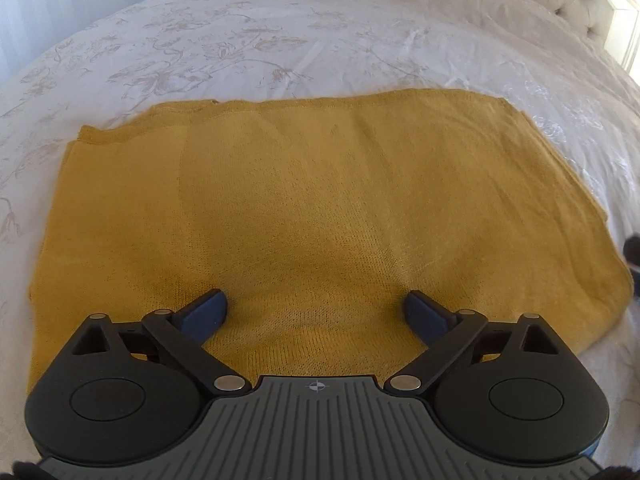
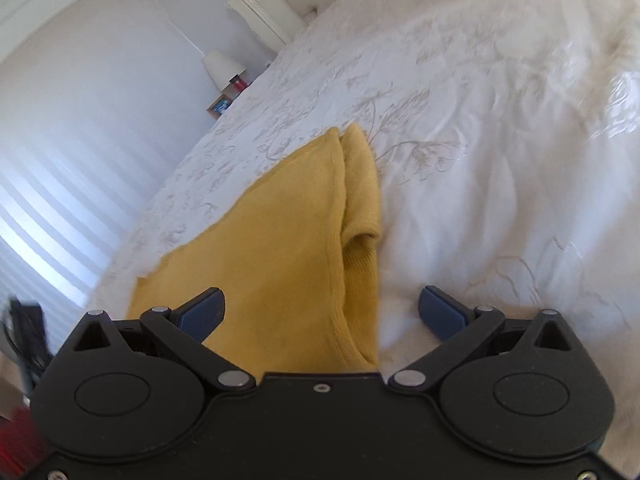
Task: Fold small clothes
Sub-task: 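Roll the right tool and move it to the sweater's folded edge, then close the right tool on the yellow sweater's edge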
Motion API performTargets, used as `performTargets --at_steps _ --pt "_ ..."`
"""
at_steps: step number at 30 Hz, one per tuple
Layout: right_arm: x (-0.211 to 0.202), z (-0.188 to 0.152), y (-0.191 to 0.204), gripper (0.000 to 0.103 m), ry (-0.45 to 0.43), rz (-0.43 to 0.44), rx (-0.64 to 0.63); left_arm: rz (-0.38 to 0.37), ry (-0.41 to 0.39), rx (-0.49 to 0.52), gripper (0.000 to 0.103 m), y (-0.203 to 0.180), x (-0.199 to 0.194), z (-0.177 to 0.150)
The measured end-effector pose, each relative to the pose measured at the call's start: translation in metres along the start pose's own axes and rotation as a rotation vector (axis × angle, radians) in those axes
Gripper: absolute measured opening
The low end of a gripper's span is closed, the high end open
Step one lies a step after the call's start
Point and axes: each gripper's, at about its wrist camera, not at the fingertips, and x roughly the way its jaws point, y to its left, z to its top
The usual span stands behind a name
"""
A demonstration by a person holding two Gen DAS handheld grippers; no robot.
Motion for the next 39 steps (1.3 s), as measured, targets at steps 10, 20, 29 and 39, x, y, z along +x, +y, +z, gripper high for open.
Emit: performTargets --at_steps 10,20,29,39 --pt "0.048 0.036 -0.002 0.103 0.111 0.099 0.041 0.0 -0.008 -0.008 0.103 -0.001 0.003 0.0" --pt "0.079 0.049 0.015 0.103 0.137 0.071 0.03 -0.076 -0.012 -0.097 0.1 0.015 -0.008 0.005" --pt "0.08 0.05 0.025 0.103 0.171 0.024 -0.027 -0.176 -0.081 -0.212 0.093 0.047 -0.074 -0.041" --pt "0.078 0.05 0.044 0.032 0.22 -0.118 -0.134 -0.013 -0.272 -0.136 0.093 0.091 -0.085 -0.04"
